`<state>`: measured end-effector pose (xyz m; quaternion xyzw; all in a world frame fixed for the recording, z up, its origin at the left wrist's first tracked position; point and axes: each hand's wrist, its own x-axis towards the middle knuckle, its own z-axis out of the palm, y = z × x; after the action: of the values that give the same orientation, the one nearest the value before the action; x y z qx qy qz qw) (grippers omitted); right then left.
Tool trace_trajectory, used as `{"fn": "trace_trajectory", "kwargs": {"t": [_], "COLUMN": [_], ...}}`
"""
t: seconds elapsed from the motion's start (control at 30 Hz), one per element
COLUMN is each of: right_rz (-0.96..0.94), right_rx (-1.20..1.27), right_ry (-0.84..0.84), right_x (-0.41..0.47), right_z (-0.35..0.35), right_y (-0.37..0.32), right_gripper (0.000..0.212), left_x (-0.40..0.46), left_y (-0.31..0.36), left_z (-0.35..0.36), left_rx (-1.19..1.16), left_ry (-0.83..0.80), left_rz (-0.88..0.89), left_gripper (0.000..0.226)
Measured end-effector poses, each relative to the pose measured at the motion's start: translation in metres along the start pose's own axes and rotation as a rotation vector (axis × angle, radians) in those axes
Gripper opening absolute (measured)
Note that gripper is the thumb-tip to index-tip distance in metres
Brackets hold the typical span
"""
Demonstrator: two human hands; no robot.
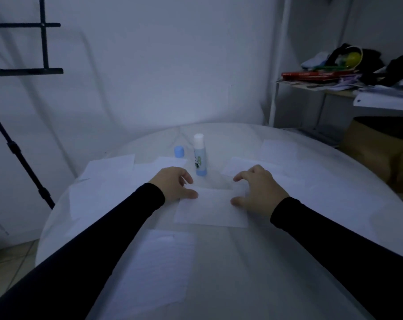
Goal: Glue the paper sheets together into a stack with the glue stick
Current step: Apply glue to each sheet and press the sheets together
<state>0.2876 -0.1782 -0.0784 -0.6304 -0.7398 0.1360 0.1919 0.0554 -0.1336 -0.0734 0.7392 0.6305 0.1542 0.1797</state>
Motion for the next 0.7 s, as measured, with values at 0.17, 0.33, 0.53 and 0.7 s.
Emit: {"fn": "trace_trajectory", "kwargs": {"t": [0.17,0.33,0.53,0.7], "right_rz": [-0.193,-0.297,-0.264,-0.274], "right_rx": [-0.039,-0.137,-0.151,-0.187], "right_ry": [-0.078,-0.144,-0.082,-0.064], "right_x": [-0.004,-0.010,-0.012,-0.010], "right_z": [0.003,0.003,0.007,0.008], "right_y": [0.008,0.014,0.016,0.018], "right_gripper": [0.036,0.038,0.047,0.050], "left_x": [0.014,0.036,0.051,0.032], "left_y": [0.011,0.037,0.042,0.036], "left_z": [-0.010,-0.004,0.005,-0.012], "left_rx": [0.026,-0.226,-0.253,-0.301], "left_ry": [0.070,0.185,0.261,0.232], "left_rz": [-0.071,-0.075,-0.053,0.065], "left_gripper": [0.067,0.084,0.033,0.026]}}
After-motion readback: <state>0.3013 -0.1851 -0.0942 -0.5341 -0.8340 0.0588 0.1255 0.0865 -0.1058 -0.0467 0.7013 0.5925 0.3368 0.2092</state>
